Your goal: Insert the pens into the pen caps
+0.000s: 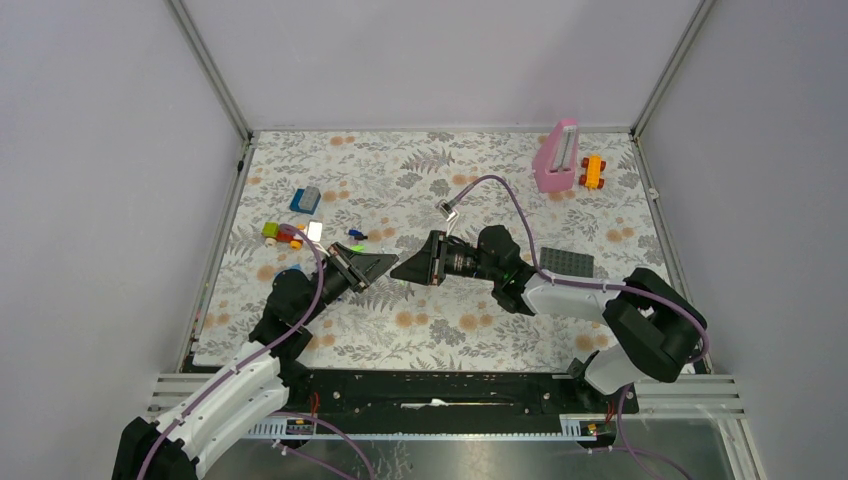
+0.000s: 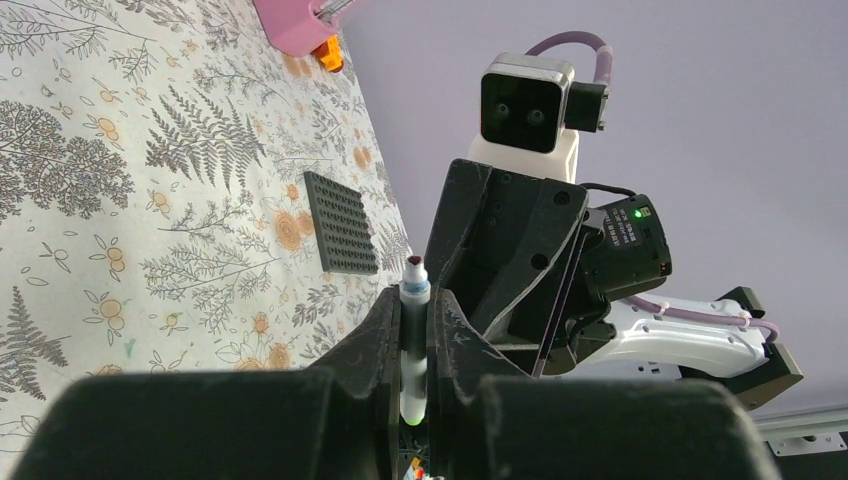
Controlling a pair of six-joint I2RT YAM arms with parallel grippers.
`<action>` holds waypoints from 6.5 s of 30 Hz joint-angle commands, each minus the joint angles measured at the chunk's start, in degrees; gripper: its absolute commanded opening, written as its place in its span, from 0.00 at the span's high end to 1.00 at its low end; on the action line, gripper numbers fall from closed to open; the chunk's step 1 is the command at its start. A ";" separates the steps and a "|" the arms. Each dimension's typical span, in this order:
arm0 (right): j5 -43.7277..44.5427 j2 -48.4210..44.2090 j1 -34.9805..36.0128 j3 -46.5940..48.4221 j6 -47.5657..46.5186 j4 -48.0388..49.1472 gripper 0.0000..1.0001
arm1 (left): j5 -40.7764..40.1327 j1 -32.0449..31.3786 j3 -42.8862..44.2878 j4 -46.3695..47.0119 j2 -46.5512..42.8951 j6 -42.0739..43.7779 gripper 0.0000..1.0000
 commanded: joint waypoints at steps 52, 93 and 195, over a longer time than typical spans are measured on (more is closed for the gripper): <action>52.27 -23.47 0.65 -6.36 -41.12 -36.60 1.00 | -33.21 0.07 26.84 -47.03 22.01 21.54 0.09; 51.02 -23.56 -0.66 -9.07 -41.87 -34.53 1.00 | -33.96 8.94 39.01 -37.06 60.82 34.16 0.36; 49.97 -31.33 -1.18 -15.12 -41.47 -30.75 1.00 | -33.73 -19.58 54.37 -51.50 69.29 6.77 0.39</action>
